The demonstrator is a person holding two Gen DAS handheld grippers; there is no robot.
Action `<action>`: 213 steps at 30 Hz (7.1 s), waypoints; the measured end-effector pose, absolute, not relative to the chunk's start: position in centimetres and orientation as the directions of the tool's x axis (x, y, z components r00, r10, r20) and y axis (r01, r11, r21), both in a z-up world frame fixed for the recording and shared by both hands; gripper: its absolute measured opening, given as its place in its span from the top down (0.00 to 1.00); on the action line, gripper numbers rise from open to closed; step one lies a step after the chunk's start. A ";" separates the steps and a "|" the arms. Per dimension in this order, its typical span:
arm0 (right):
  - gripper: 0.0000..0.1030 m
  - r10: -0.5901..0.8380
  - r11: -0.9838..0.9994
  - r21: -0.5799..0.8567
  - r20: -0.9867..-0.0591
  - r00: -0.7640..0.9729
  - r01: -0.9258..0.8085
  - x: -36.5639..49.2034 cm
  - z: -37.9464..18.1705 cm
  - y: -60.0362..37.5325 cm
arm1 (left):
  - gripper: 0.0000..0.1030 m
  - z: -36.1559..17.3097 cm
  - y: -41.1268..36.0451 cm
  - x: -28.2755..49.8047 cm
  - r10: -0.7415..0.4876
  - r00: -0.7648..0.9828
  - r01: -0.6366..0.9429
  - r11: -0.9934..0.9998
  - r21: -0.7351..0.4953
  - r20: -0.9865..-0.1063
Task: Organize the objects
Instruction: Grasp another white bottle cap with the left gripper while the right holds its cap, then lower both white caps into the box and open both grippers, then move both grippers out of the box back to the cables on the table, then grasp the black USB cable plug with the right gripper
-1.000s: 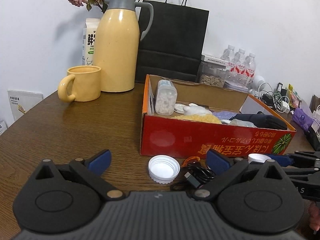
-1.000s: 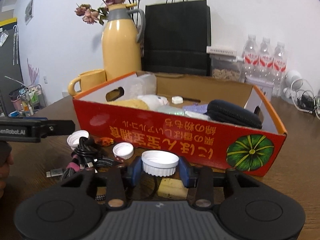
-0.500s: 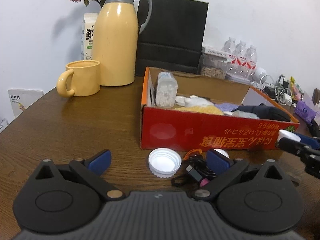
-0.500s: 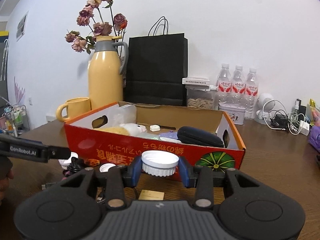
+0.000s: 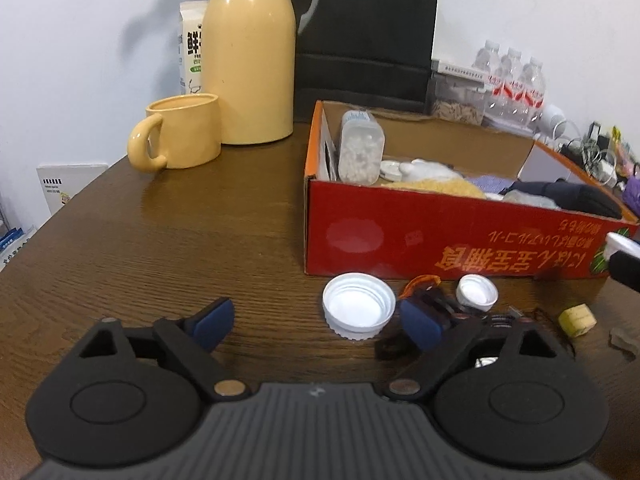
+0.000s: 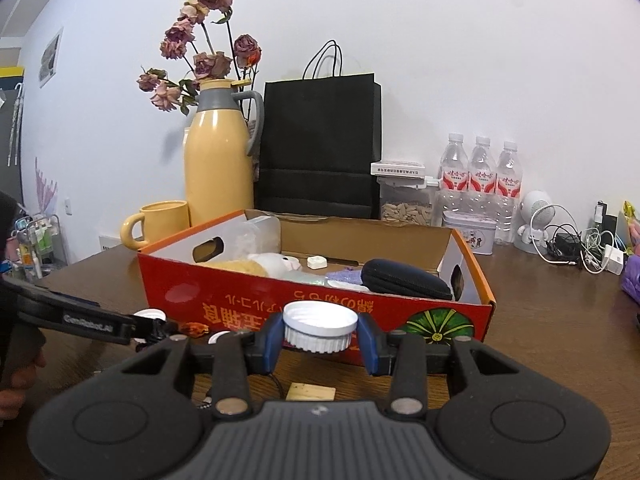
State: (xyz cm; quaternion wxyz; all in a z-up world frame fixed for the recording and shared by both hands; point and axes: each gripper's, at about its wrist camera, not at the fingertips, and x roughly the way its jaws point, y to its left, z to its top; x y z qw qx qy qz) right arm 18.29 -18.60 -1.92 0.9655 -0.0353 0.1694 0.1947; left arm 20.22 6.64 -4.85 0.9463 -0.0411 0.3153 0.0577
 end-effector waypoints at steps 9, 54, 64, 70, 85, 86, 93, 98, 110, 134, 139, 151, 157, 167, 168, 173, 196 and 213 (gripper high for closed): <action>0.63 0.371 0.919 -0.001 -0.335 0.866 -0.394 18.1 -1.9 -18.6 | 0.61 -4.9 5.7 20.5 0.043 0.805 -0.071 0.997 -0.024 -0.591; 0.63 0.351 0.928 -0.041 -0.234 0.907 -0.370 22.1 3.3 -16.9 | 0.61 4.2 1.1 20.5 0.006 0.958 -0.025 0.998 -0.061 -0.287; 0.63 0.314 0.940 -0.043 -0.270 0.910 -0.337 27.8 3.1 -15.1 | 0.61 3.8 0.2 26.0 0.011 0.943 -0.036 0.997 -0.069 -0.332; 0.63 0.286 0.951 -0.019 -0.313 0.906 -0.307 30.7 1.6 -15.2 | 0.61 3.1 -0.3 28.6 0.017 0.936 -0.048 0.996 -0.081 -0.350; 0.54 0.266 0.957 -0.004 -0.384 0.884 -0.289 31.4 0.0 -16.3 | 0.46 1.4 -0.4 30.1 0.033 0.926 -0.052 0.998 -0.040 -0.375; 0.47 0.262 0.959 -0.001 -0.381 0.887 -0.284 31.3 0.0 -16.5 | 0.39 1.4 -0.3 30.1 0.036 0.927 -0.055 0.998 -0.040 -0.374; 0.00 0.255 0.962 0.000 -0.364 0.896 -0.274 30.7 0.5 -17.0 | 0.00 1.5 0.0 29.8 0.043 0.929 -0.063 0.997 -0.043 -0.368; 0.00 0.245 0.964 -0.005 -0.377 0.893 -0.266 30.7 0.4 -16.9 | 0.00 1.5 0.2 29.8 0.050 0.927 -0.072 0.996 -0.046 -0.371; 0.00 0.237 0.966 -0.011 -0.353 0.905 -0.257 29.6 1.1 -17.1 | 0.00 2.1 0.4 28.8 0.040 0.936 -0.064 0.996 -0.056 -0.350; 0.00 0.295 0.941 -0.069 -0.313 0.903 -0.332 22.0 0.7 -18.0 | 0.00 1.0 2.9 20.1 -0.031 0.962 0.023 0.999 -0.031 -0.271; 0.00 0.298 0.937 -0.068 -0.350 0.888 -0.342 20.7 -0.5 -18.3 | 0.00 -0.1 3.0 18.9 -0.039 0.950 0.037 0.999 -0.012 -0.309; 0.00 0.308 0.931 -0.059 -0.401 0.863 -0.360 18.8 -2.1 -18.4 | 0.00 -2.7 5.5 16.6 0.034 0.910 -0.052 0.998 -0.033 -0.413; 0.00 0.305 0.928 -0.072 -0.419 0.855 -0.367 18.2 -2.5 -17.9 | 0.00 -2.9 6.6 15.5 0.040 0.907 -0.072 0.996 -0.060 -0.420; 0.31 0.447 0.865 0.008 -0.468 0.762 -0.502 18.3 -2.9 -16.6 | 0.00 -3.0 6.9 15.6 0.037 0.902 -0.079 0.994 -0.081 -0.430; 0.41 0.456 0.857 0.010 -0.478 0.751 -0.514 18.3 -3.0 -16.2 | 0.00 -3.0 6.9 15.6 0.036 0.902 -0.079 0.993 -0.083 -0.430; 0.60 0.477 0.838 0.029 -0.521 0.708 -0.544 19.0 -3.5 -14.2 | 0.00 -3.0 7.0 15.6 0.033 0.903 -0.078 0.993 -0.088 -0.428; 0.89 0.476 0.873 0.110 -0.408 0.779 -0.475 18.4 -2.3 -15.8 | 0.00 -3.4 7.1 16.2 0.016 0.885 -0.076 0.991 -0.110 -0.466; 0.89 0.409 0.911 0.100 -0.345 0.845 -0.400 17.9 -1.8 -19.1 | 0.05 -3.9 2.0 20.1 -0.028 0.826 -0.030 0.995 -0.093 -0.562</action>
